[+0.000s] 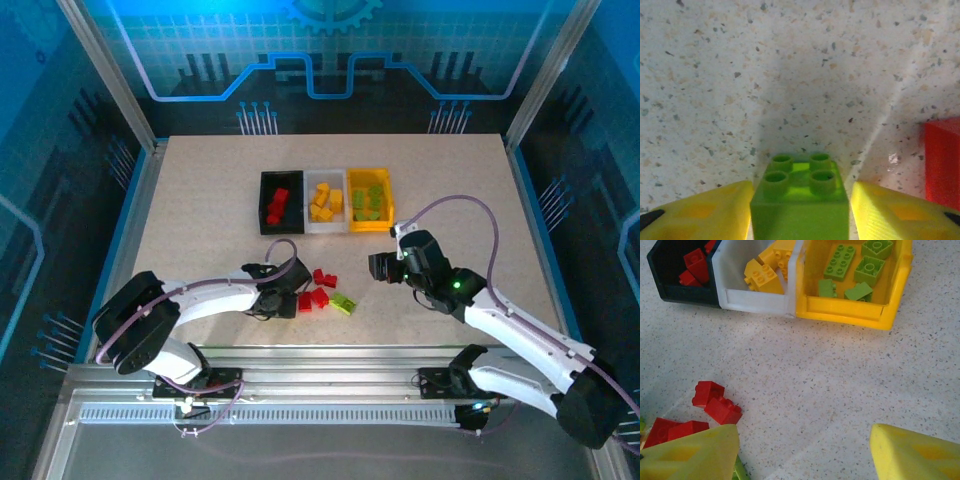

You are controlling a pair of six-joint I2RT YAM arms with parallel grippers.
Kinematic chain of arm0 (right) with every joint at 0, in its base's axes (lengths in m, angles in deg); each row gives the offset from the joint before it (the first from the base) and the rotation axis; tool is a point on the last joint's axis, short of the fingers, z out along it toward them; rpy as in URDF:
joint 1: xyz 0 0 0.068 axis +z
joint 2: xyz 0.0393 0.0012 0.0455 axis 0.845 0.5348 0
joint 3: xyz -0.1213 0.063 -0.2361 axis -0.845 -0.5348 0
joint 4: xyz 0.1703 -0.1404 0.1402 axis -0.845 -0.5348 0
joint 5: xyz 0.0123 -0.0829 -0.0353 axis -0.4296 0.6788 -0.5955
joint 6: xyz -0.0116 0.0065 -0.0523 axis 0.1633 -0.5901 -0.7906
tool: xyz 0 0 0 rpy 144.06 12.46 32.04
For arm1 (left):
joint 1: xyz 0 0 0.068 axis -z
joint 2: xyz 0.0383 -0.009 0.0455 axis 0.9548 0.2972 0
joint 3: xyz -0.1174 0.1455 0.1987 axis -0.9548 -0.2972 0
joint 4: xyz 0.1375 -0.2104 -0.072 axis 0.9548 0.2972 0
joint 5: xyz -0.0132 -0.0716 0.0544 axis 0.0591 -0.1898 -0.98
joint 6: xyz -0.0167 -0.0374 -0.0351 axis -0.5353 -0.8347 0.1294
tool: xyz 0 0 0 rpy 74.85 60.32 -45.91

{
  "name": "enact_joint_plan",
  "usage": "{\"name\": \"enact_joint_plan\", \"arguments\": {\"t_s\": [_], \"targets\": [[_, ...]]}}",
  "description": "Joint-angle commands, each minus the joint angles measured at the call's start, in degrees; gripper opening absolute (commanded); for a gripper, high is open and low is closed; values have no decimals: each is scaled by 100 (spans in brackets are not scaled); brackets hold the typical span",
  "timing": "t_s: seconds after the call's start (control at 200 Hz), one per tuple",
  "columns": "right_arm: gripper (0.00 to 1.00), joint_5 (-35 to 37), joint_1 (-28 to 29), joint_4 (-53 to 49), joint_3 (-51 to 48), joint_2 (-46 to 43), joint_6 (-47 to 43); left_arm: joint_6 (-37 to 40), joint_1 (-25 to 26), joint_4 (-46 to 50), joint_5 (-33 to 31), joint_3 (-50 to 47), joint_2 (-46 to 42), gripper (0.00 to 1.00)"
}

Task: Sort the legos into containers by color

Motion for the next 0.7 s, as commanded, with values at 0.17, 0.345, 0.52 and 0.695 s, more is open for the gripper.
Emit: {"name": "enact_joint_plan", "arguments": {"t_s": [0.17, 0.345, 0.52, 0.695], "targets": [[71, 141, 36, 95, -102, -97, 62, 115, 28, -53, -541, 23, -88, 62], [71, 101, 36, 113, -122, -106, 46, 205, 28, -75, -636, 58, -73, 44], [71, 42, 27, 103, -122, -106, 82, 179, 36, -56, -580, -8, -269, 36], [71, 51, 27, 126, -133, -101, 131, 180, 79, 222, -546, 221, -641, 33]]}}
